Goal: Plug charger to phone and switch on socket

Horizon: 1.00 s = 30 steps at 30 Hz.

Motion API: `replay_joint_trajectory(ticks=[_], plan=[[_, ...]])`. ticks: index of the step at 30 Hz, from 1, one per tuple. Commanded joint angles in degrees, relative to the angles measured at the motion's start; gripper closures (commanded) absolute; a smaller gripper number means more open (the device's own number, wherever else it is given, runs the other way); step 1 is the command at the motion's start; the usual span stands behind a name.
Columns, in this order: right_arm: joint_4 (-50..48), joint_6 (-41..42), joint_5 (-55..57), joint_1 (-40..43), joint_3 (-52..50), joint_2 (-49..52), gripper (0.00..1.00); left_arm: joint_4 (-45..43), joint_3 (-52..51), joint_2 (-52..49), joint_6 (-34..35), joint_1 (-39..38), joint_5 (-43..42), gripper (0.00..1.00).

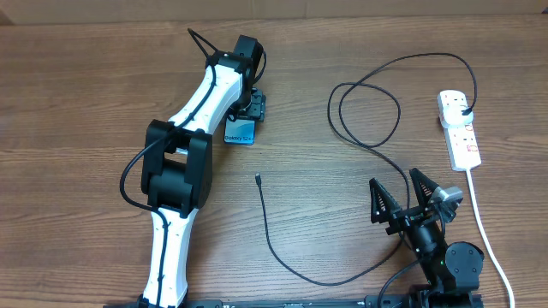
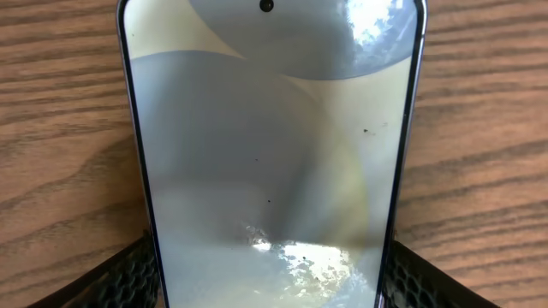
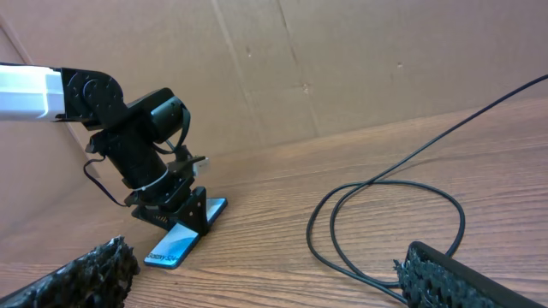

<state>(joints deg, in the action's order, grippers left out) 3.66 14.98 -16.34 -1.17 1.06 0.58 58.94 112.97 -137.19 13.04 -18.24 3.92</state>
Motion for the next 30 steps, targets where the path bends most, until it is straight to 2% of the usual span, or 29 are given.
replay_joint_trajectory(ticks=[1,2,4,5,23,30], plan=[[-0.33,0.04,-0.22,0.11,-0.61,-0.42,0.00,1.01,-1.77,-2.23,-2.73,-0.26,-1.73,0.22],[-0.33,0.04,-0.22,0.11,-0.61,-0.42,0.00,1.01,-1.88,-2.23,-2.73,-0.26,-2.01,0.20],[-0.33,0.04,-0.22,0.13,-0.61,-0.42,0.00,1.03,-1.95,-2.23,-2.67,-0.26,-2.08,0.03],[-0.33,0.04,-0.22,0.11,-0.61,-0.42,0.00,1.07,-1.95,-2.23,-2.32,-0.26,-2.10,0.00],[-0.33,0.04,-0.22,0.11,-0.61,-0.42,0.00,5.16,-1.95,-2.23,-0.63,-0.55,-2.25,0.00],[-0.33,0.04,-0.22,0.11,-0.61,-0.42,0.00,3.08,-1.95,-2.23,-0.85,-0.59,-2.95,0.00]])
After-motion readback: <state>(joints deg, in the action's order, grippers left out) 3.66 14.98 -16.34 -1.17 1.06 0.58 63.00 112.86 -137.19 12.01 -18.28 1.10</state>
